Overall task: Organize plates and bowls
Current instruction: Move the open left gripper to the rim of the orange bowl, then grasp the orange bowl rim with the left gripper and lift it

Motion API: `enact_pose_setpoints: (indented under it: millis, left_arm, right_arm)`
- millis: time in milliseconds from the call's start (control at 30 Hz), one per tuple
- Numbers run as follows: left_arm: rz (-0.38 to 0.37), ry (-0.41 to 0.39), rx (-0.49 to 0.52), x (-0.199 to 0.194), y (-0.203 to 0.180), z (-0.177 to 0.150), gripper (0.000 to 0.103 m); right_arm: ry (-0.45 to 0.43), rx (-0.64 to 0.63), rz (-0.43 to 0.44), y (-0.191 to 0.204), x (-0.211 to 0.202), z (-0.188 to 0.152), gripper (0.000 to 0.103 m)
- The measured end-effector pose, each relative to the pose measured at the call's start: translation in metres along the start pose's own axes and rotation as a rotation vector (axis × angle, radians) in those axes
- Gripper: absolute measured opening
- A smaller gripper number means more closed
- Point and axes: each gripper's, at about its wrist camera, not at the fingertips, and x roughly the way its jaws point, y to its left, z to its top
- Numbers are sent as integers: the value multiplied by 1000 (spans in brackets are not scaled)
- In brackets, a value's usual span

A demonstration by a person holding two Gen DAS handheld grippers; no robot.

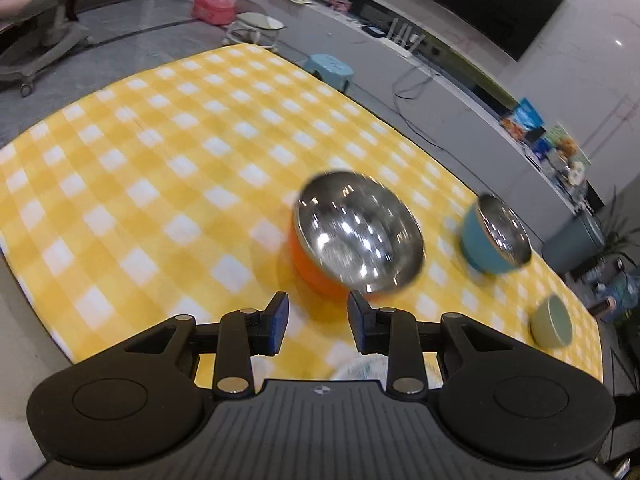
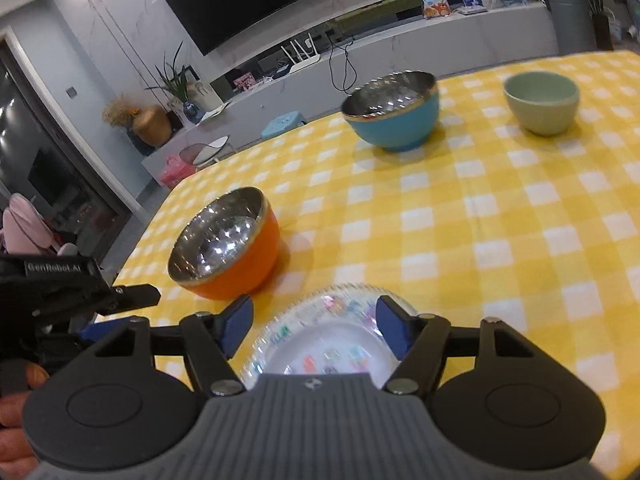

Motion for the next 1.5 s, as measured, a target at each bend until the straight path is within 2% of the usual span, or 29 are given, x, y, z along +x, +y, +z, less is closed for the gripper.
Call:
enact_pose_setpoints:
  millis: [100, 200, 267, 333, 600, 800, 933, 1033, 1167, 1500]
  left_arm:
    - [-21, 14, -76, 7, 6, 17, 37]
    - [8, -2, -95, 18, 6, 26, 38]
    - [36, -7, -74, 27, 2, 31, 38]
    - [36, -14, -44, 34, -1, 36, 38]
    - [111, -66, 39, 64, 5, 40, 38]
    - [37, -30, 38, 78, 10, 37, 38]
    - [38, -16, 57, 86, 8, 37, 37]
    - [38, -11, 56, 88, 9, 37, 32]
    - [25, 6, 58, 92, 11, 35, 19]
    - [42, -8, 91, 81, 5, 28, 16]
  right_arm:
    - [6, 21, 22, 11, 14, 10, 67]
    - [5, 34, 15, 22, 30, 20, 66]
    - [5, 41, 16, 29, 40, 27, 65]
    - [14, 19, 1, 37, 52, 33, 58]
    - [56, -65, -67, 53, 94, 47, 47]
    - [92, -86, -90, 58, 118, 52, 38]
    - [101, -75, -98, 56, 127, 52, 25]
    - [108, -70, -99, 56, 132, 54, 22]
    - [102, -68, -97, 58, 133, 53, 18]
    - [83, -69, -103, 62, 121, 55, 15]
